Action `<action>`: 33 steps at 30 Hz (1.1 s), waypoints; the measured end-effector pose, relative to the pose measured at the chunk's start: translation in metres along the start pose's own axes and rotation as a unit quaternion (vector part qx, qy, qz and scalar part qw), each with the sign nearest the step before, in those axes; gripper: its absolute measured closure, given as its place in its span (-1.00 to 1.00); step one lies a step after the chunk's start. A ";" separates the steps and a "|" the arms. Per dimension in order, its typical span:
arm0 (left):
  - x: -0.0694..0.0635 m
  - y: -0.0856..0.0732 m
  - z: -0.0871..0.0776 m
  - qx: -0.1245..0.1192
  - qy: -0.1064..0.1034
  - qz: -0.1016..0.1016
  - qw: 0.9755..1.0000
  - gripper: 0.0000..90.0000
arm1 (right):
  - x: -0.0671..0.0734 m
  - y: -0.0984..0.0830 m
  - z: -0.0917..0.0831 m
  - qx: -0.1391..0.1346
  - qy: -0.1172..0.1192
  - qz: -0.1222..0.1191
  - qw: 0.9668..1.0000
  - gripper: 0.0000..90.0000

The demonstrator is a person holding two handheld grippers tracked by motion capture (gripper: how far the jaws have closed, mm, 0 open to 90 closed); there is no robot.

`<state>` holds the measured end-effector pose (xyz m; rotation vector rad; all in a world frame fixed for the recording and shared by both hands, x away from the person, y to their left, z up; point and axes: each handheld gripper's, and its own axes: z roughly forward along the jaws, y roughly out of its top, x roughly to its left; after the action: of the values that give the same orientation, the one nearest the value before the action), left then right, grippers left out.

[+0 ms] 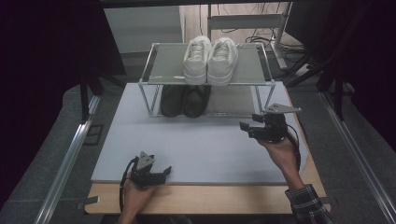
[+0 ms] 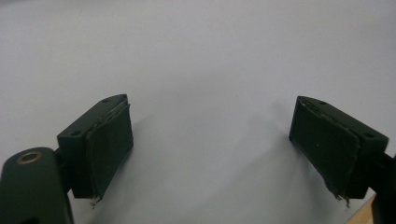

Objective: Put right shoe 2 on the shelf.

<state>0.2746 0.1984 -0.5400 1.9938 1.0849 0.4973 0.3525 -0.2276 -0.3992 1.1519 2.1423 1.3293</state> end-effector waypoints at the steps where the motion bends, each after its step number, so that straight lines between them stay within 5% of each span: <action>1: 0.000 0.000 0.000 0.000 0.000 0.000 1.000 -0.71 | 0.000 -0.002 -0.001 0.000 -0.001 -0.001 1.000 -0.26; 17: -0.001 0.000 0.000 0.001 0.003 -0.003 1.000 -0.71 | 0.004 -0.049 -0.020 0.022 -0.022 -0.022 0.999 -0.41; 33: -0.001 0.000 0.000 0.002 0.003 -0.002 1.000 -0.71 | 0.011 -0.105 -0.011 0.043 -0.041 -0.026 0.998 -0.62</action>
<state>0.2742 0.1979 -0.5399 1.9941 1.0946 0.5006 0.2917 -0.2487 -0.4839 1.1548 2.1735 1.1584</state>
